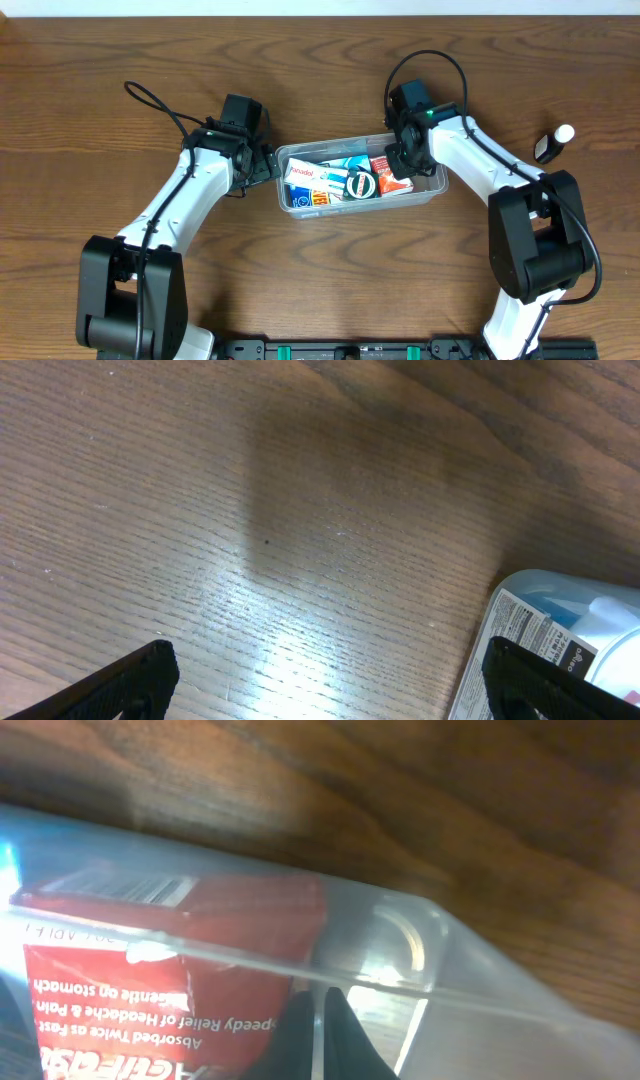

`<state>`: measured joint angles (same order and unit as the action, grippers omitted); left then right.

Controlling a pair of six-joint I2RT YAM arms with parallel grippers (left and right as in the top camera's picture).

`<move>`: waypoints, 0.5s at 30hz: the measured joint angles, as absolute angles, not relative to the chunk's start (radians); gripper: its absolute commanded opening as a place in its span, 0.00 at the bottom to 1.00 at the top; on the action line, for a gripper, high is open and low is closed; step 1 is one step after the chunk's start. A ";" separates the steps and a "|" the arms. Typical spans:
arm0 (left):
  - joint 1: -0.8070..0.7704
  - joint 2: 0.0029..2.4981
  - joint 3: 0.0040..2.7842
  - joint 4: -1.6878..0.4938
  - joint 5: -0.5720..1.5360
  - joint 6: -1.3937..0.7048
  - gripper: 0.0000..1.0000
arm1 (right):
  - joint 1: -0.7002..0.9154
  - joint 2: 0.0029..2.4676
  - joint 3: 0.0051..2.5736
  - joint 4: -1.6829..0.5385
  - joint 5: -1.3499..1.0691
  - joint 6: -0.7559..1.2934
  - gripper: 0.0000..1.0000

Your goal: Pack container

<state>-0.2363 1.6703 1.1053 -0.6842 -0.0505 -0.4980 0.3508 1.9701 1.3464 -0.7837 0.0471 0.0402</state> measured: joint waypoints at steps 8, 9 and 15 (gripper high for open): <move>-0.238 1.670 1.105 -0.685 -0.042 -0.498 0.98 | 0.340 1.945 1.479 -0.839 0.052 0.041 0.01; -0.239 1.670 1.105 -0.685 -0.039 -0.498 0.98 | 0.340 1.934 1.488 -0.852 0.051 0.044 0.01; -0.239 1.670 1.105 -0.685 -0.037 -0.498 0.98 | 0.343 1.892 1.496 -0.938 0.039 0.045 0.01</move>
